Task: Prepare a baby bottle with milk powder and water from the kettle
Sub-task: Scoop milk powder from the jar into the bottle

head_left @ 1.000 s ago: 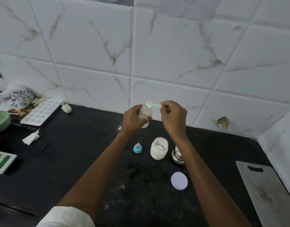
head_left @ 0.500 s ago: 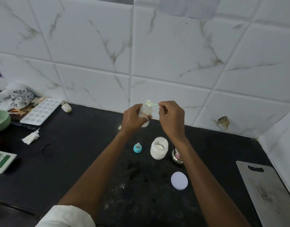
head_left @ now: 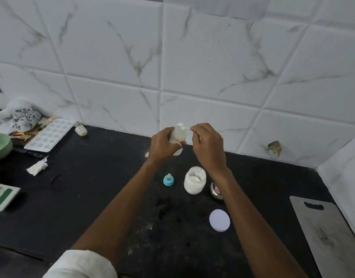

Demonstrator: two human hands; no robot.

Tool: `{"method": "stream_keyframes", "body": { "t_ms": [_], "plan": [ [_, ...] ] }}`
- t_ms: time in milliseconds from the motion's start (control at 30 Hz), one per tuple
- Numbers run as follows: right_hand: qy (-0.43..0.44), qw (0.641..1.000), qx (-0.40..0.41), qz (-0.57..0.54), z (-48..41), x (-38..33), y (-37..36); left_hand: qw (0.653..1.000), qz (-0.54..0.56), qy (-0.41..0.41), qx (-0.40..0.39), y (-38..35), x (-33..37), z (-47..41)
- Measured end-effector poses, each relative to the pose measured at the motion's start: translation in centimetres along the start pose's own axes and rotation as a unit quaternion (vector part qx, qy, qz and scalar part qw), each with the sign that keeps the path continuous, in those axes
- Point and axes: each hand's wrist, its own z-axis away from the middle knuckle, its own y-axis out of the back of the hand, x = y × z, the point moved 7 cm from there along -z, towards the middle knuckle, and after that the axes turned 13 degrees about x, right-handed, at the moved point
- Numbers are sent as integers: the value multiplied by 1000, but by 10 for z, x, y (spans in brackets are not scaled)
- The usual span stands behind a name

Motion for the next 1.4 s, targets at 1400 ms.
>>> {"method": "stream_keyframes", "body": {
  "t_ms": [1400],
  "plan": [
    [-256, 895, -332, 151, 121, 121, -67, 993, 0, 100, -58, -38, -93, 80]
  ]
}}
